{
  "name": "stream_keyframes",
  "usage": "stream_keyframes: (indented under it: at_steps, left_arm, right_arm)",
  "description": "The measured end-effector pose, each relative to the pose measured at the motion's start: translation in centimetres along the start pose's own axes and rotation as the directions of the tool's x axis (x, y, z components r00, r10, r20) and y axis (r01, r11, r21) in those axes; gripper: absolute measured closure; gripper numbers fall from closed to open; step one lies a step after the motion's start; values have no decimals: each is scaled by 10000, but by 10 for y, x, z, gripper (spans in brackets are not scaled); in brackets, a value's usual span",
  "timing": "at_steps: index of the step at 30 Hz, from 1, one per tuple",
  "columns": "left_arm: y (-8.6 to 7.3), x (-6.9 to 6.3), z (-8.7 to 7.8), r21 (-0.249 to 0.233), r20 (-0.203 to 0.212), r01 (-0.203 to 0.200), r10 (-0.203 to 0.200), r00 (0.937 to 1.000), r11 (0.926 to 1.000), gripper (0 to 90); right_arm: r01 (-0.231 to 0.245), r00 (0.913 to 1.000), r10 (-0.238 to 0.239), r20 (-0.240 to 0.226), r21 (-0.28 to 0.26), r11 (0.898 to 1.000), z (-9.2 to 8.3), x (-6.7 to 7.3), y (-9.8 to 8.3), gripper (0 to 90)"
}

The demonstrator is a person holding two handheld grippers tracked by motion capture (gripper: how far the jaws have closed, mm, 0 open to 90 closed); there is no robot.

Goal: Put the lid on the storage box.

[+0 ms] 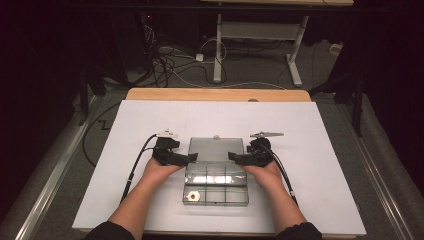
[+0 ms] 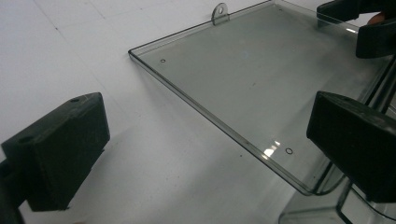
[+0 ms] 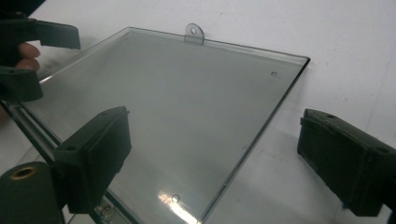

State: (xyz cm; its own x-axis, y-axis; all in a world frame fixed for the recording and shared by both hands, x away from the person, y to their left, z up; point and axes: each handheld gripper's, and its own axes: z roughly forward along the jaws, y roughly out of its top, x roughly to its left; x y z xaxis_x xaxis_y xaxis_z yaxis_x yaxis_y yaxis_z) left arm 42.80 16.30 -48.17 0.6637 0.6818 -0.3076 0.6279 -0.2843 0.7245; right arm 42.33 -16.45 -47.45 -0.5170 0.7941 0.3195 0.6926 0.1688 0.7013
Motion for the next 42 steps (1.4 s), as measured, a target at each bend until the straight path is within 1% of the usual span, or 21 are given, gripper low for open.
stream_keyframes:
  at_steps: [2,3,10,14,19,20,21,25,26,27,28,30,31,33,35,37,38,40,42]
  left_arm:
    - [0,0,0,-2,33,-8,8,10000,10000,0]
    - [0,0,0,-1,45,-14,14,10000,10000,0]
    - [0,0,0,-8,42,-30,30,10000,10000,0]
    - [-1,-1,-1,-34,35,-36,36,10000,10000,0]
    - [-1,-1,-1,-112,-14,-113,112,9999,9999,0]
    - [0,0,-1,-242,46,-282,283,9996,9993,0]
    - [0,-1,-2,-122,19,-88,88,10000,9999,0]
    - [0,-1,-4,-183,85,-67,69,9999,9998,14]
    - [0,-2,-5,-171,165,-87,90,9998,9998,32]
    - [0,-3,-6,-192,251,-148,153,9996,9997,56]
    - [0,-4,-7,-187,298,-274,280,9992,9994,84]
    - [1,-7,-9,-288,296,-398,406,9987,9988,148]
    - [1,-8,-10,-348,353,-393,405,9986,9986,163]
    - [2,-9,-10,-381,455,-463,480,9978,9982,224]
    - [2,-10,-10,-432,643,-511,538,9965,9978,281]
    - [2,-11,-11,-571,771,-552,595,9952,9968,351]
    - [2,-12,-11,-615,750,-553,599,9954,9966,379]
    - [3,-13,-12,-706,791,-464,520,9955,9964,402]
    - [3,-14,-13,-789,735,-493,552,9958,9957,437]
  right_arm:
    - [-347,9989,350,-308,117,9993,0,-3,0,139]
    - [-442,9983,447,-366,136,9989,0,-3,-1,144]
    - [-772,9937,793,-788,285,9966,-1,-4,-1,233]
    - [-917,9916,942,-885,316,9953,-2,-4,-1,268]
    - [-733,9950,741,-675,141,9972,-4,0,-1,289]
    - [-667,9957,671,-632,79,9977,-4,0,-1,302]
    - [-562,9968,560,-570,-27,9984,-5,0,-1,316]
    - [-208,9994,197,-297,-360,9991,-9,3,0,364]
    - [-176,9996,165,-243,-425,9989,-10,4,0,371]
    - [-44,9998,34,-199,-531,9986,-11,5,0,380]
    - [24,9998,-34,-179,-603,9982,-12,5,-1,394]
    - [176,9998,-184,-91,-832,9964,-15,6,-2,422]
    - [265,9996,-272,-60,-915,9955,-16,7,-2,433]
    - [379,9993,-378,23,-1026,9940,-17,7,-2,447]
    - [464,9989,-458,83,-1088,9930,-19,8,-3,459]
    - [601,9981,-584,184,-1156,9915,-20,10,-3,468]
    - [663,9977,-641,218,-1183,9908,-21,10,-3,473]
    - [791,9967,-758,305,-1249,9890,-23,11,-2,493]
    - [938,9951,-888,433,-1320,9868,-25,13,-2,516]
